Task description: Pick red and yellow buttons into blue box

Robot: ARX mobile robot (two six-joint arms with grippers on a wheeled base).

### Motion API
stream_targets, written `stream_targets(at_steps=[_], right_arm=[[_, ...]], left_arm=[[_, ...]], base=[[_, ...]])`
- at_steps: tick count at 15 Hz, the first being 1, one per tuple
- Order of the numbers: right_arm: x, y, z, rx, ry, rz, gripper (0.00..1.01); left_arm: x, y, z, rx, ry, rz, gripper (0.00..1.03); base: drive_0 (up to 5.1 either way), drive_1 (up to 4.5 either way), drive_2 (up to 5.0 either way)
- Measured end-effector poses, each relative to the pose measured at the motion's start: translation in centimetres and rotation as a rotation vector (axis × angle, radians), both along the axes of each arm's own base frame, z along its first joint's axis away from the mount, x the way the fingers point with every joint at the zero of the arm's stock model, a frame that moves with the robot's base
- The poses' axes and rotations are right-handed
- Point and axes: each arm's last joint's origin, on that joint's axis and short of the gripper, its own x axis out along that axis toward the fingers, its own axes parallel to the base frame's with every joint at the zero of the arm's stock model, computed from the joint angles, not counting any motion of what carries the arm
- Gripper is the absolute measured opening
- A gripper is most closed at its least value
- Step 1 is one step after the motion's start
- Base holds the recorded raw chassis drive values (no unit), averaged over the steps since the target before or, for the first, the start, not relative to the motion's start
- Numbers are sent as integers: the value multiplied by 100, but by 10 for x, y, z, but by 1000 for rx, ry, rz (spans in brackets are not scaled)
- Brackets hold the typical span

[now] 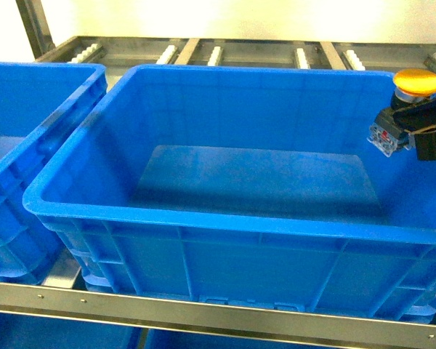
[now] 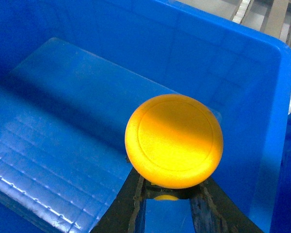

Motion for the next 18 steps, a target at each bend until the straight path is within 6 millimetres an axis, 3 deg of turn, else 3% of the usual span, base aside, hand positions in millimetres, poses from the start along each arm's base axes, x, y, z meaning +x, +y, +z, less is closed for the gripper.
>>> stream_targets(at_steps=[2, 5, 11, 12, 13, 16, 18], right_arm=[[2, -1, -1, -2, -11, -1, 17], [-7, 15, -3, 25, 6, 78, 18], [-7, 15, -2, 25, 5, 77, 77], [-7, 15, -2, 25, 5, 77, 94], [-7, 15, -2, 26, 5, 77, 100], [-7, 15, -1, 32, 1, 81, 98], [-12, 1, 2, 42, -8, 39, 98]], left_arm=[[0, 0, 0, 0, 0, 0, 29], [0, 0, 0, 0, 0, 0, 29], [0, 0, 0, 0, 0, 0, 29], [0, 0, 0, 0, 0, 0, 29], [0, 0, 0, 0, 0, 0, 29], [0, 0, 0, 0, 0, 0, 29], [0, 0, 0, 0, 0, 0, 29]], base=[[0, 0, 0], [0, 0, 0], [0, 0, 0], [0, 0, 0], [0, 0, 0], [0, 0, 0], [0, 0, 0]])
